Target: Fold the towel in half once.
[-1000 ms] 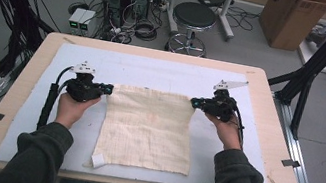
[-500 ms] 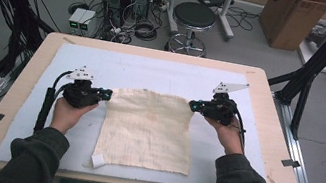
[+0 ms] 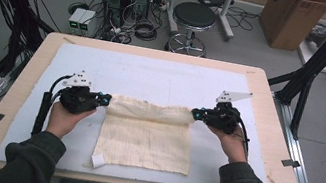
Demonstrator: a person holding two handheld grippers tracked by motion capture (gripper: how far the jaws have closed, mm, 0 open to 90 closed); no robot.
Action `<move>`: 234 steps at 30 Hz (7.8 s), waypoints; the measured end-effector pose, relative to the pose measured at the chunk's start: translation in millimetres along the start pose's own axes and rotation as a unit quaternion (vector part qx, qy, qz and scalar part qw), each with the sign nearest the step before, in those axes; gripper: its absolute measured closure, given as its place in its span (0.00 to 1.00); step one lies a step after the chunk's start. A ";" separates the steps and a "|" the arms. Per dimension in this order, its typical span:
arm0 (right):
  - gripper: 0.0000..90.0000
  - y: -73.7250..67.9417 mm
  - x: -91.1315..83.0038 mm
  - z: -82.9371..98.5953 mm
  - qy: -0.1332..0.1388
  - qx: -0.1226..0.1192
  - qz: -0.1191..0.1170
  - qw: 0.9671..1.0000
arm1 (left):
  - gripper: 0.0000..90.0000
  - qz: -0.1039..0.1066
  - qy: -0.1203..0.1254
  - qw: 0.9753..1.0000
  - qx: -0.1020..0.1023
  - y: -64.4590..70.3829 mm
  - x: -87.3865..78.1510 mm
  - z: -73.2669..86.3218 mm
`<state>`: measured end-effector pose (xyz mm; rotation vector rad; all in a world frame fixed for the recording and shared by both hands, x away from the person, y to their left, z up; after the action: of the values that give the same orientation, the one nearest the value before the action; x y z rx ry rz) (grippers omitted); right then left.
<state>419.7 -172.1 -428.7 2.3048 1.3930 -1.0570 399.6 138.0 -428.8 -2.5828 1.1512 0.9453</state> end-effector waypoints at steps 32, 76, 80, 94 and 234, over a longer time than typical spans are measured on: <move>0.95 -40.0 -3.9 31.3 0.000 -0.024 -0.008 1.000 | 0.96 0.021 -0.014 0.999 0.027 35.3 -13.8 41.3; 0.91 -76.6 7.8 84.9 -0.032 -0.028 -0.055 0.998 | 0.88 0.077 -0.036 0.996 0.041 73.5 -32.4 91.2; 0.87 -79.5 3.3 84.5 -0.025 -0.029 -0.062 0.997 | 0.77 0.094 -0.013 0.995 0.036 76.2 -40.2 87.3; 0.81 -94.8 17.3 85.5 -0.047 -0.055 -0.091 0.993 | 0.85 0.095 -0.068 0.992 0.052 81.8 -15.0 93.0; 0.46 -30.1 43.0 22.5 -0.011 -0.007 -0.010 1.000 | 0.50 0.017 -0.023 0.999 -0.020 15.8 14.0 35.6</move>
<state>396.1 -140.3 -469.8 2.2678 1.4148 -1.0713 378.1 132.0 -463.6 -2.5653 1.1792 1.0396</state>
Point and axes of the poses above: each handheld gripper's, and its own axes: x roughly forward along the jaws, z roughly out of its underside, y roughly to its right, the point moved 10 cm from there along x, roughly forward along the jaws, and after that the axes turned 10 degrees about -y, right-handed, at the moved point
